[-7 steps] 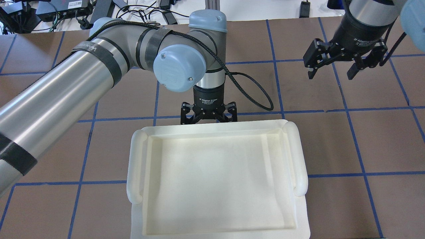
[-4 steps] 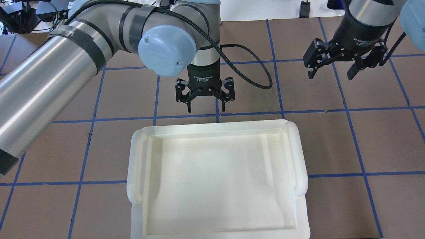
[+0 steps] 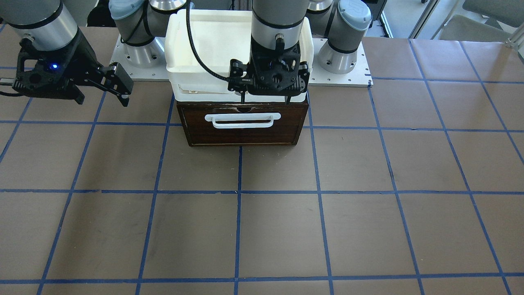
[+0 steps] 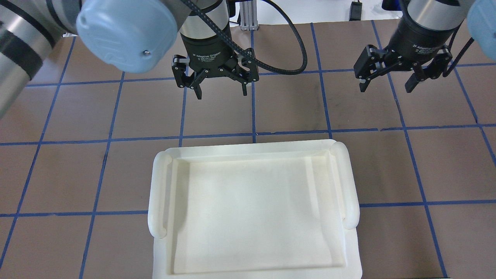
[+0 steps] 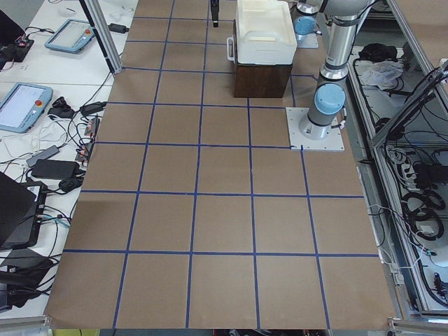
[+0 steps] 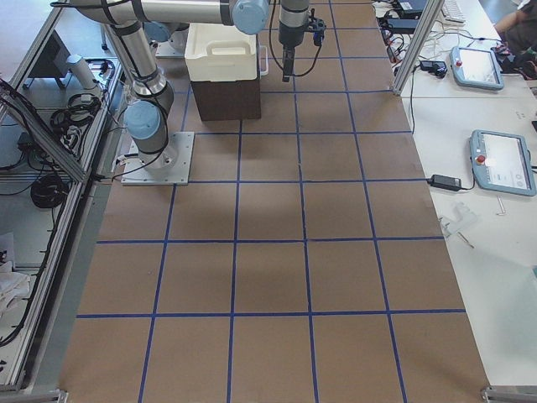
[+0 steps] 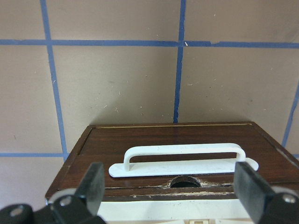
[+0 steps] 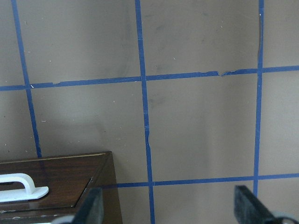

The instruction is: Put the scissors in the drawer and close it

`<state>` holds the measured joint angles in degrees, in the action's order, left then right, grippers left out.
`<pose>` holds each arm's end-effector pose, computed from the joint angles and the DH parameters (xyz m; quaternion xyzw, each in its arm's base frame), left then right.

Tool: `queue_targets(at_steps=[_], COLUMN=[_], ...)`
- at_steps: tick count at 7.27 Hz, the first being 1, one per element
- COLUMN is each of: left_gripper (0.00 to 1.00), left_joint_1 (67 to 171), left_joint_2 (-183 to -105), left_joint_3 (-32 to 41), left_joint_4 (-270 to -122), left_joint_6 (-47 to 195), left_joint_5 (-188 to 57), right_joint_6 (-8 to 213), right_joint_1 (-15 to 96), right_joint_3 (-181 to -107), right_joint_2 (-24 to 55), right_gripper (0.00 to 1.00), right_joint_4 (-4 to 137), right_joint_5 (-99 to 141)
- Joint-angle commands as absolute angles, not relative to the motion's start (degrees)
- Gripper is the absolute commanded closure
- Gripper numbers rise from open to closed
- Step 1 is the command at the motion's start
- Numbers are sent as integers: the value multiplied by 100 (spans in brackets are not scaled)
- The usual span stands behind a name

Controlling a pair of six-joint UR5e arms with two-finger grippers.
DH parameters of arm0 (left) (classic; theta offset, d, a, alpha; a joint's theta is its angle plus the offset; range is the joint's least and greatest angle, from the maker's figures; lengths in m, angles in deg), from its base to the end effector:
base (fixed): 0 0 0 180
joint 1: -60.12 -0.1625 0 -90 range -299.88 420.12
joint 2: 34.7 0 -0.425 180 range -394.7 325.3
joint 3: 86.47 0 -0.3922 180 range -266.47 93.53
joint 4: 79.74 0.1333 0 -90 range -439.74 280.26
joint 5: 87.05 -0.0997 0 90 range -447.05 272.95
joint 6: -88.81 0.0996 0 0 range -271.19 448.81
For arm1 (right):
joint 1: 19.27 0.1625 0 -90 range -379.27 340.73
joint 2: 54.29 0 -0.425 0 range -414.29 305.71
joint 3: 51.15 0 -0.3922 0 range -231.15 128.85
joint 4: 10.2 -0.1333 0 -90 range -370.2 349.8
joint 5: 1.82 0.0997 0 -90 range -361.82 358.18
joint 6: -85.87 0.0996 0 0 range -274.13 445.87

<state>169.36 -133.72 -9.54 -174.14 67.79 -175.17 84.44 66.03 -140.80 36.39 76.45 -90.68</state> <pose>-0.3125 -0.4808 0.5098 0.0156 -0.9997 -0.0085 0.0144 0.0953 -0.4921 0.4910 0.0287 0.9993 0.0197 0.0110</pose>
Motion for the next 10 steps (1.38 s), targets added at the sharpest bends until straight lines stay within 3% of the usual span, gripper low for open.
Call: queue_targets(at_steps=[1, 7, 10], left_gripper=[0, 0, 0], left_joint_1=[16893, 15507, 15469], left_joint_2=[-12955, -12269, -12207], left_joint_3=[-590, -376, -289], left_joint_4=[-17352, -17361, -17212], left_joint_6=[6737, 8063, 8054], left_joint_5=[-17547, -17564, -17582], right_joint_6=[8525, 9044, 9044], right_joint_1=[6669, 7188, 7188], right_joint_3=[-14080, -14080, -14080], right_joint_2=[3685, 3843, 3834], right_gripper=[0, 0, 0], right_joint_4=[7699, 7717, 7717], right_joint_5=[-9042, -9041, -9041])
